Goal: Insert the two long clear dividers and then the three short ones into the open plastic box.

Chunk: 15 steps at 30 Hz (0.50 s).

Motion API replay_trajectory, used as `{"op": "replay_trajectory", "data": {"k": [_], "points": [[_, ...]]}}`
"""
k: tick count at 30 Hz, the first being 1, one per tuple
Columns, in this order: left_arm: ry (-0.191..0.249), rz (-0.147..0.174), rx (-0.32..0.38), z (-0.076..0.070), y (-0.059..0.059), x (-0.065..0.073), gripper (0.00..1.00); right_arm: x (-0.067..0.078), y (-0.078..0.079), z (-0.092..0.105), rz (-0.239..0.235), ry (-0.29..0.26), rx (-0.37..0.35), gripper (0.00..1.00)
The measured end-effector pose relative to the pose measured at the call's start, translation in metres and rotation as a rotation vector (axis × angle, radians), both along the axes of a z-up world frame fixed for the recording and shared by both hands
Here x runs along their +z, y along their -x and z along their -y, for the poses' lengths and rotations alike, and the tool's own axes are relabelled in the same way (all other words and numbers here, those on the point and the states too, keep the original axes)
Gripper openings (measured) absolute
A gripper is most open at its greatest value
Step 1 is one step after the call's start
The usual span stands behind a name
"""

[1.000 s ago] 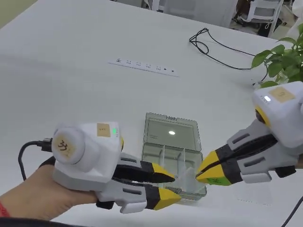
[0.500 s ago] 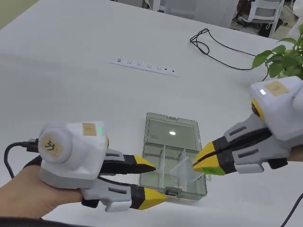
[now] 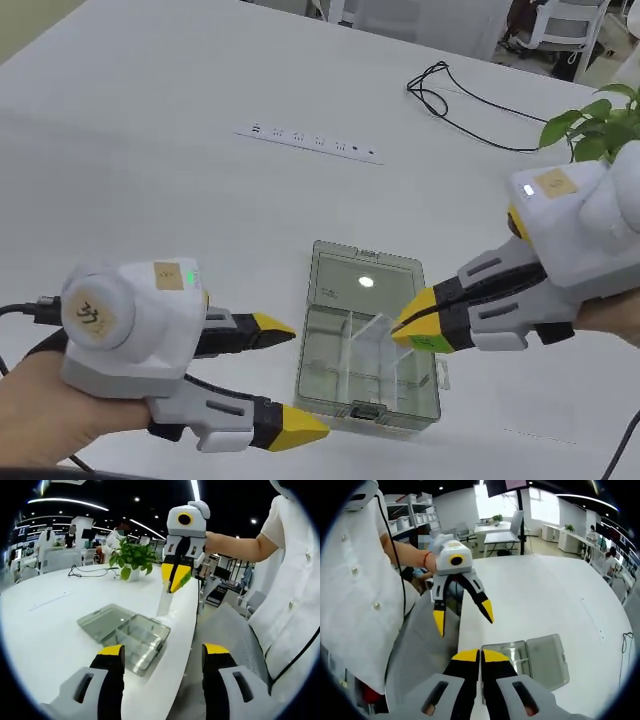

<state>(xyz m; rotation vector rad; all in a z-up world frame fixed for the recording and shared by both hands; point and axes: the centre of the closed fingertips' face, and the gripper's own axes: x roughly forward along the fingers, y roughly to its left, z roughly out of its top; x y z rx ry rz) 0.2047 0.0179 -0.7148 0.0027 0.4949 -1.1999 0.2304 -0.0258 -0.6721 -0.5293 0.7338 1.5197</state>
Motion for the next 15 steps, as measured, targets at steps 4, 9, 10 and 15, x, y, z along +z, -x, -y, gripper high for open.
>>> {"op": "replay_trajectory", "data": {"k": [4,9,10,15], "points": [[0.013,-0.008,0.023,-0.004,-0.005,-0.003,0.71,-0.006,-0.008,-0.005,0.007,0.0,-0.015,0.03],[-0.002,-0.008,0.039,-0.008,-0.009,-0.011,0.78,-0.02,-0.021,-0.008,0.016,-0.001,-0.038,0.03],[-0.004,-0.006,0.043,-0.009,-0.009,-0.012,0.8,-0.022,-0.023,-0.009,0.02,-0.002,-0.039,0.03],[-0.01,-0.004,0.062,-0.012,-0.014,-0.016,0.9,-0.036,-0.035,-0.011,0.022,-0.009,-0.07,0.03]]}}
